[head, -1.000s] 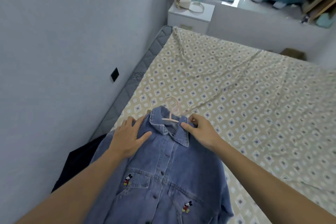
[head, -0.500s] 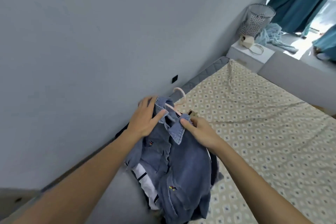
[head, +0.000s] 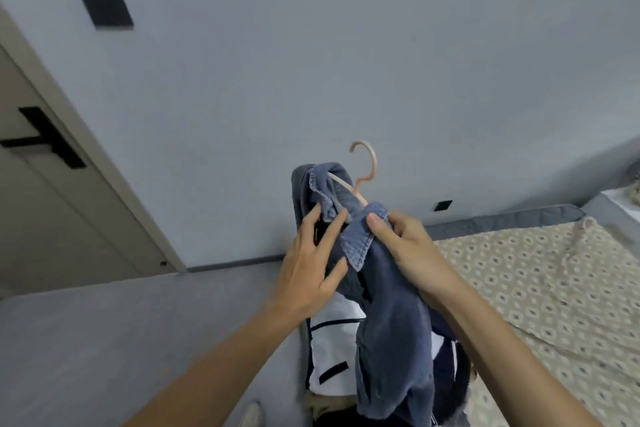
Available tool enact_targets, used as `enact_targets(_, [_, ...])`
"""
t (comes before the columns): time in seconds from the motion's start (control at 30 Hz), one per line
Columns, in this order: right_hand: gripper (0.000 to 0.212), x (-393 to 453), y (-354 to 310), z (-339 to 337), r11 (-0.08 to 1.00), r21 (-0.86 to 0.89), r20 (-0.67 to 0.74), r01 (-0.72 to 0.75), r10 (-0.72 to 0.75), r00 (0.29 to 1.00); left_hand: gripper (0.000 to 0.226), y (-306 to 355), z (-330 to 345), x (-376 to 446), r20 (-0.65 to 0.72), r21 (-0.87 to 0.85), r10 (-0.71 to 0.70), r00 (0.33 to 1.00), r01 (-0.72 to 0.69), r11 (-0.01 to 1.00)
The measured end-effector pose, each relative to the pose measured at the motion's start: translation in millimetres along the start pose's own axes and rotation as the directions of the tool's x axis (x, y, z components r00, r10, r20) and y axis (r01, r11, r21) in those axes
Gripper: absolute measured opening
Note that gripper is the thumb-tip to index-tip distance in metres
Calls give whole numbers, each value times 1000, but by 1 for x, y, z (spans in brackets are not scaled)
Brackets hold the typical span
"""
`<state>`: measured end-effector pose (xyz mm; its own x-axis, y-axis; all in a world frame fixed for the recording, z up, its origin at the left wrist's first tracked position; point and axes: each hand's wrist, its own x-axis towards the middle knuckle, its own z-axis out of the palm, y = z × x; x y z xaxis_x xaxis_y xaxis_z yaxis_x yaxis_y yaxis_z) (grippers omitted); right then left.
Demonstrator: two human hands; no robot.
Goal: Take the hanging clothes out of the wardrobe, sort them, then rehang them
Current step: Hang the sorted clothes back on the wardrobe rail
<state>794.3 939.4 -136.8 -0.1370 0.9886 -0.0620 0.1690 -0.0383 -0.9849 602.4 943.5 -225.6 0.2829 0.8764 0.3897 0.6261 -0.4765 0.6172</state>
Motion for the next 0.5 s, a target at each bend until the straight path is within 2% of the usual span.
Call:
enact_targets(0.1, [33,-22,-9,23,999,31,126,18,-22,992,71,18,-19,-44,-62,-20,-118,991,117,993])
enact_targets(0.2, [41,-46,-23,51,998,55,231,19,-32,972,65,32,-50,-90,-145,-18,-201,969,201,979])
enact_targets(0.4, [40,-101,-64,102,986,54,397,160,-169,902,64,52,-119,-161,-132,202,-239,962,262,944])
enact_targets(0.5, [43,-134,-71,123,968,4,442,251,-227,868,66,67,-135,-196,-163,221,-261,952,293,930])
